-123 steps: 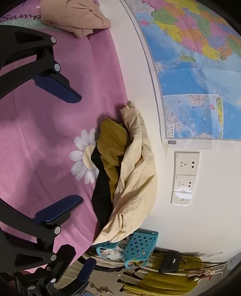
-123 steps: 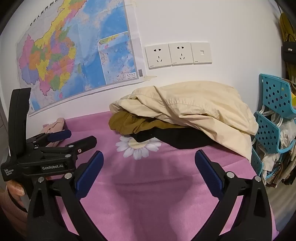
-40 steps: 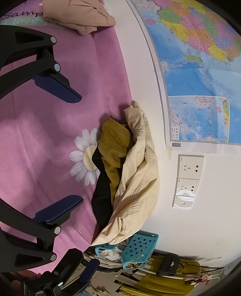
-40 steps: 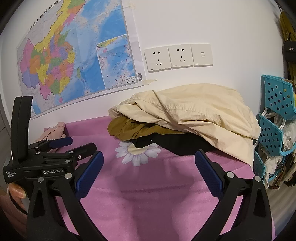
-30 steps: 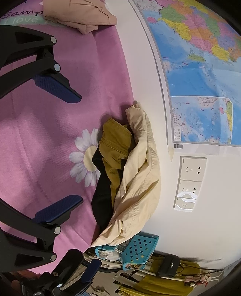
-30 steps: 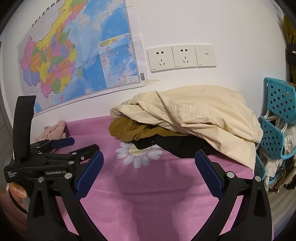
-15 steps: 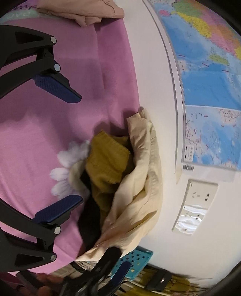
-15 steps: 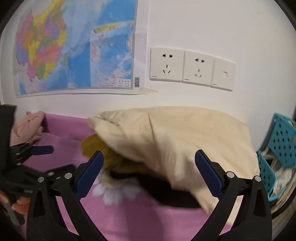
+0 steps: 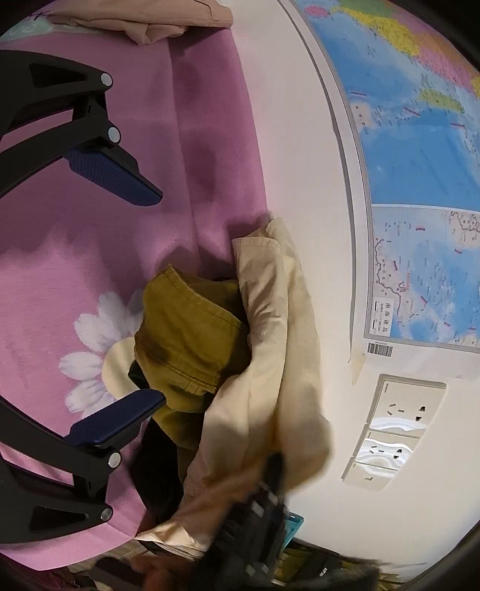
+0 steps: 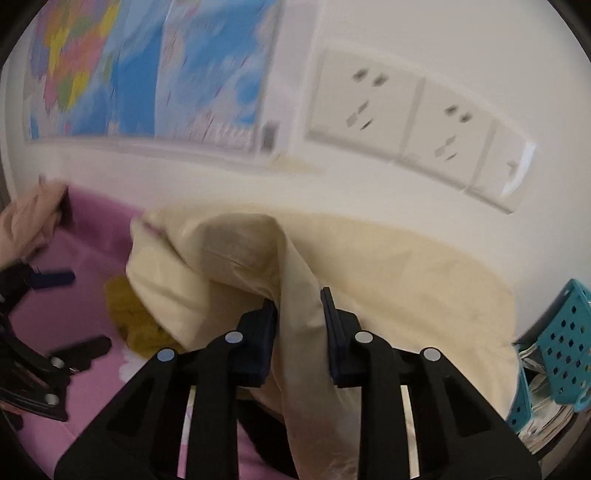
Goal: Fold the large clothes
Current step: 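Grasp the cream shirt on the pile with the right gripper and lift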
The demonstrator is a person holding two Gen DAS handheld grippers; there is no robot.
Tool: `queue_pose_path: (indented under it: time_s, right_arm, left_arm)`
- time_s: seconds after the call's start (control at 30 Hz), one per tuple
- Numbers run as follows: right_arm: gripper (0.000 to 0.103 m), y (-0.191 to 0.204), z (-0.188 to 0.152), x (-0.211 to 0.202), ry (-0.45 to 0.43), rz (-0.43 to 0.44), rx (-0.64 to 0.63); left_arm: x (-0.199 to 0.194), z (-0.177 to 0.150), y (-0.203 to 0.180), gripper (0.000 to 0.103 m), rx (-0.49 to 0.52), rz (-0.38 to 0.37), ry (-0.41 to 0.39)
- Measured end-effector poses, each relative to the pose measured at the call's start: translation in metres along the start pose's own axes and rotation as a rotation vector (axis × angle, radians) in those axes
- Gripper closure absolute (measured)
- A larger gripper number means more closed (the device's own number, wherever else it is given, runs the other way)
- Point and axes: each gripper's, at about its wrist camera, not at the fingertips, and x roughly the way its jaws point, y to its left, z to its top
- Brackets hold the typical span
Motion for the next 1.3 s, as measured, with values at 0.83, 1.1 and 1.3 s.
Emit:
queue_pose_path:
  time_s: [0.83,1.1,1.3]
  right_arm:
    - [0.098,-0.101,0.091,-0.181,-0.303,0.061,0.198]
    - [0.098,-0.112,0.079,-0.23,-0.353,0.04,0.225]
    - [0.099,-0.112,0.088,-0.315,-0.497,-0.011,0.219]
  left_arm:
    - [0.006,0.028,-0.036,0.007,0.098,-0.274,-0.19]
    - [0.04,0.06,-0.05,0.098,0.093,-0.299,-0.17]
    - [-0.033,0.105,-0.064,0.1,0.103,-0.359,-0.342]
